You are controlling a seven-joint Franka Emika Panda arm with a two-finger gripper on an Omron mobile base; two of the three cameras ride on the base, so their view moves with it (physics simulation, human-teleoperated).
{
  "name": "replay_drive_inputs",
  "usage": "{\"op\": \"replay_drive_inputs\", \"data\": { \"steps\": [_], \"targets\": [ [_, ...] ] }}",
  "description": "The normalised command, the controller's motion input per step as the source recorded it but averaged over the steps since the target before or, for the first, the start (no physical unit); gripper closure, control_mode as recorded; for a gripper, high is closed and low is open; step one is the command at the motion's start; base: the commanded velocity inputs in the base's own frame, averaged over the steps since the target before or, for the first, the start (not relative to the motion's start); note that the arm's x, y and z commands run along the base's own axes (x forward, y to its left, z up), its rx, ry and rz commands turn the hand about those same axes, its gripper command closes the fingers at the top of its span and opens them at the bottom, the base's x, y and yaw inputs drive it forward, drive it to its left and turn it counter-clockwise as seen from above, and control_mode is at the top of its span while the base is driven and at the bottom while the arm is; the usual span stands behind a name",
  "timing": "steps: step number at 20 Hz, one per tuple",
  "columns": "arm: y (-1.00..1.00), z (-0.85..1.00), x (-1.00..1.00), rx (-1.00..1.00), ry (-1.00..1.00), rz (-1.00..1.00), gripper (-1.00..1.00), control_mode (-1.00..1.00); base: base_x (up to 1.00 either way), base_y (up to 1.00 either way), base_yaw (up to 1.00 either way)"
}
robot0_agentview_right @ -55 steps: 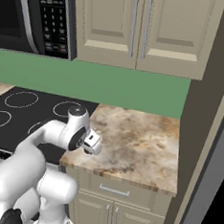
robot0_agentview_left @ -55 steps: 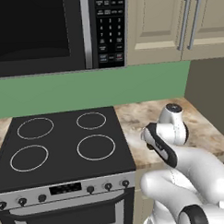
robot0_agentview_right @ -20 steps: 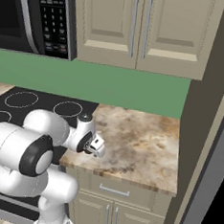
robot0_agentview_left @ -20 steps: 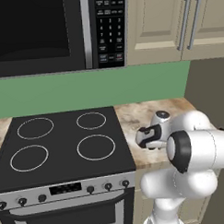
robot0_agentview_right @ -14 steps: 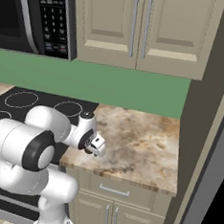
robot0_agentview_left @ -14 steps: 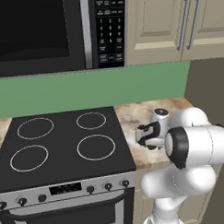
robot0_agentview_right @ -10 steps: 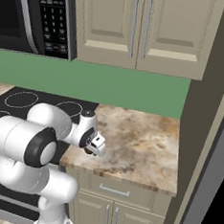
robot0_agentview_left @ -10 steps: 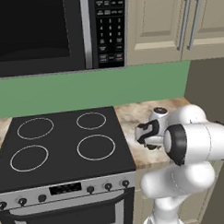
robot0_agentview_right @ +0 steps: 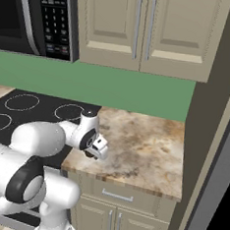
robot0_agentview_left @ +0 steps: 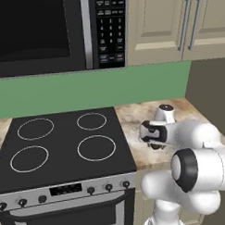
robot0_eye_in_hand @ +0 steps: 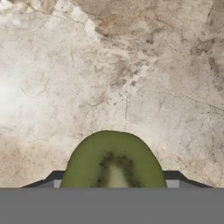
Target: Place the beer and liquor on the top shelf of the fridge to keep them out of children's reach, and place the kiwi on lower shelves for easy access.
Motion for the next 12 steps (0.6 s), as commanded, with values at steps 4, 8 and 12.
{"op": "replay_drive_inputs", "data": {
  "steps": [4,8,12],
  "targets": [
    [0.00,0.68,-0.83,0.00,-0.13,0.06,1.00,-1.00,0.00,0.00,0.00],
    [0.00,1.00,-0.78,0.00,-0.26,0.10,1.00,-1.00,0.00,0.00,0.00],
    [0.00,1.00,-0.60,0.00,-0.35,0.09,1.00,-1.00,0.00,0.00,0.00]
  ]
}}
